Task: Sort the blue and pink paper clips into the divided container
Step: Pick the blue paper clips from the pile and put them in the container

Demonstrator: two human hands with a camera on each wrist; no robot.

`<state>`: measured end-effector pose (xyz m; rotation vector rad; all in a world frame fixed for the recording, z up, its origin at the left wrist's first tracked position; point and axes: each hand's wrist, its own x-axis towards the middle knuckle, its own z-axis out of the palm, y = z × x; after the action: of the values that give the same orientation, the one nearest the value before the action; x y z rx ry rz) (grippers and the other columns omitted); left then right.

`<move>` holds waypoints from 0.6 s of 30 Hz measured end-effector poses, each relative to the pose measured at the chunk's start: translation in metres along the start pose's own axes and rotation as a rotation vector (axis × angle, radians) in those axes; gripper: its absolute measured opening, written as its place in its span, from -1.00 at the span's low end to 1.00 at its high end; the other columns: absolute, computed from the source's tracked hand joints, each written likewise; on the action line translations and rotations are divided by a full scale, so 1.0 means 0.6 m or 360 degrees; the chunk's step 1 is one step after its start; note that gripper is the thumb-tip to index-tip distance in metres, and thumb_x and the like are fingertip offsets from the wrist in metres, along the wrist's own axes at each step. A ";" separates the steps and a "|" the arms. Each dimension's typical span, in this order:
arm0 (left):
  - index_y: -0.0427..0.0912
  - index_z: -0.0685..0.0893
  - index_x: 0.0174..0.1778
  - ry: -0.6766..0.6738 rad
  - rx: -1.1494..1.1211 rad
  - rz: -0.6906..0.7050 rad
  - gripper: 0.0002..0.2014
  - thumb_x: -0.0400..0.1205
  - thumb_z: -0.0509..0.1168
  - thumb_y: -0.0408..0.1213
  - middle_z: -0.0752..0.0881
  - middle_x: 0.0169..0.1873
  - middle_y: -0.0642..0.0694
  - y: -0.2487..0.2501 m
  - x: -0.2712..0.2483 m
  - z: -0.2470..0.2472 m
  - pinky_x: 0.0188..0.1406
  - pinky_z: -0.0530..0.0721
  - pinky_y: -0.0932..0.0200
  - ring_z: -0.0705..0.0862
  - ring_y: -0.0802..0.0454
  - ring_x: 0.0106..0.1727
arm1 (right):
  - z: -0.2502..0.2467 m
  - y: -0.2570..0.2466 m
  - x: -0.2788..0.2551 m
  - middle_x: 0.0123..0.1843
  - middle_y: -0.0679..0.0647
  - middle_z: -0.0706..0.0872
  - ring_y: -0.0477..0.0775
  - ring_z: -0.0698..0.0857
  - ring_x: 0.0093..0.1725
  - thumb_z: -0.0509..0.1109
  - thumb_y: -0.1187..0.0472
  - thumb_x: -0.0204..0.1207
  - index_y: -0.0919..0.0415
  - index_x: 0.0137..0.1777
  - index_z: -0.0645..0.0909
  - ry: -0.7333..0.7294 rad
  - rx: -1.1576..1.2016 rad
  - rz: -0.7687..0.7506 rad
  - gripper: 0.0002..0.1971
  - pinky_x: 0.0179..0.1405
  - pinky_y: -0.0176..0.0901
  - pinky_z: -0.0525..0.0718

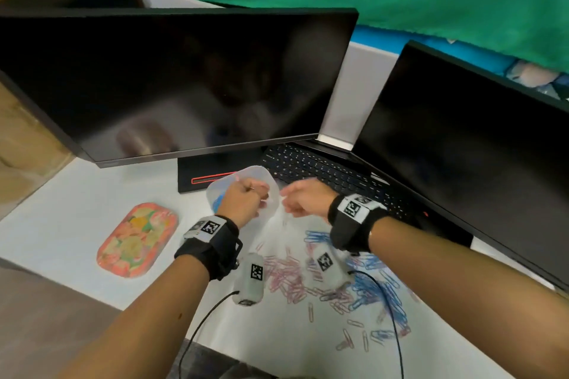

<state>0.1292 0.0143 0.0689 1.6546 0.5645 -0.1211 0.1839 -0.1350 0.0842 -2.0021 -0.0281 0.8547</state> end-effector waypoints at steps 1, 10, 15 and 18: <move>-0.06 0.66 -0.22 -0.0082 0.0144 0.0098 -0.78 0.63 0.21 -0.45 0.71 -0.26 -0.06 -0.006 -0.004 0.018 -0.38 0.57 0.33 0.64 0.13 -0.35 | -0.021 0.031 -0.009 -0.12 0.09 0.75 0.02 0.71 -0.14 0.32 0.35 0.56 0.14 0.02 0.68 0.0042 -0.0141 -0.0009 -0.84 -0.03 -0.11 0.72; -0.03 0.71 -0.21 -0.0771 0.1143 0.0486 -0.85 0.51 0.26 -0.35 0.76 -0.22 0.06 -0.069 -0.063 0.178 -0.18 0.62 0.29 0.68 0.07 -0.19 | -0.142 0.294 -0.142 -0.17 -0.02 0.72 0.01 0.67 -0.13 0.30 0.40 0.43 0.09 -0.26 0.63 0.0442 -0.0709 0.0229 -0.80 -0.05 -0.19 0.63; 0.01 0.61 -0.18 -0.1033 0.1598 0.0652 -0.85 0.53 0.20 -0.35 0.73 0.04 -0.06 -0.089 -0.077 0.262 0.06 0.67 0.09 0.69 -0.07 0.06 | -0.144 0.372 -0.199 -0.04 0.02 0.69 0.04 0.66 -0.05 0.39 0.30 0.42 0.00 -0.01 0.57 0.0464 -0.0686 0.0407 -0.79 -0.14 -0.29 0.55; -0.06 0.65 0.11 -0.1123 0.1762 0.0745 -0.76 0.57 0.20 -0.34 0.65 0.17 -0.09 -0.104 -0.081 0.298 0.14 0.64 0.05 0.64 -0.11 0.17 | -0.135 0.401 -0.219 0.03 -0.06 0.61 0.00 0.64 0.00 0.53 0.05 0.38 -0.02 0.15 0.52 0.0415 -0.0685 0.0405 -0.63 -0.10 -0.28 0.55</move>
<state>0.1032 -0.1671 0.0004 2.5505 -0.5597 -0.7347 0.0578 -0.3774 -0.0001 -2.5509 0.2125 0.7842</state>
